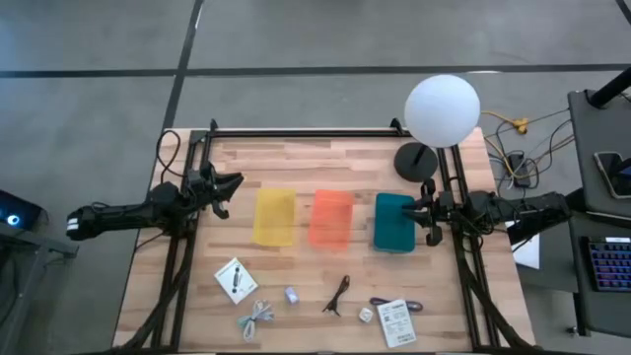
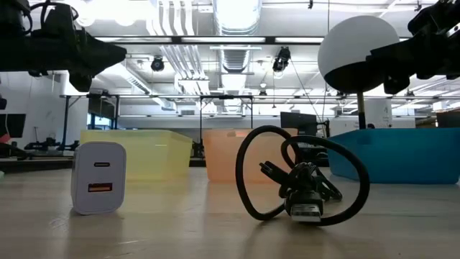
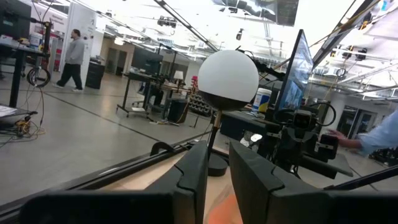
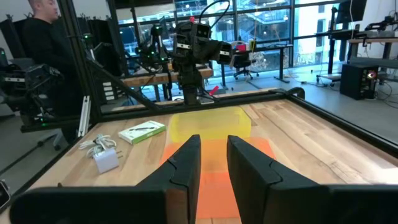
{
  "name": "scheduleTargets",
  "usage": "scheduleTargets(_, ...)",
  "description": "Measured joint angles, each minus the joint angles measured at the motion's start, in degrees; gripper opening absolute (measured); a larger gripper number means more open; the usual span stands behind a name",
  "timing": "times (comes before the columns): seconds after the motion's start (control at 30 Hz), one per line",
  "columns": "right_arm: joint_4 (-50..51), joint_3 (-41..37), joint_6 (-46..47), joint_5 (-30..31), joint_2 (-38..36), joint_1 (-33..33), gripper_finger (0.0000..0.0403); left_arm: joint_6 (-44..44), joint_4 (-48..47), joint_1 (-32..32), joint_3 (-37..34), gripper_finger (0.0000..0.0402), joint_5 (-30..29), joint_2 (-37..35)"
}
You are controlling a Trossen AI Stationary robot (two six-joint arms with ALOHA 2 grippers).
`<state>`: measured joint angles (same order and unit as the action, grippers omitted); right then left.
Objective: Pick and place items into bin
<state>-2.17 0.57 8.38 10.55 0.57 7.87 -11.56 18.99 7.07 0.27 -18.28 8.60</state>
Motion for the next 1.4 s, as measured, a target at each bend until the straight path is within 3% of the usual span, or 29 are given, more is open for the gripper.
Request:
scheduleTargets(1.1,0.0,0.0,0.0,0.0,0.0,0.0,0.0068,0.0,0.0,0.0,0.0,0.0052,0.0,0.0)
scheduleTargets(1.23,-0.9,0.0,-0.1,6.7,0.2,0.0,0.0068,0.0,0.0,0.0,0.0,0.0052,0.0,0.0)
scheduleTargets(1.3,-3.3,-0.1,3.5,8.6,0.2,0.0,0.0068,0.0,0.0,0.0,0.0,0.0052,0.0,0.0)
scheduleTargets(1.4,-9.4,0.0,17.1,9.0,0.2,0.0,0.0068,0.0,0.0,0.0,0.0,0.0052,0.0,0.0)
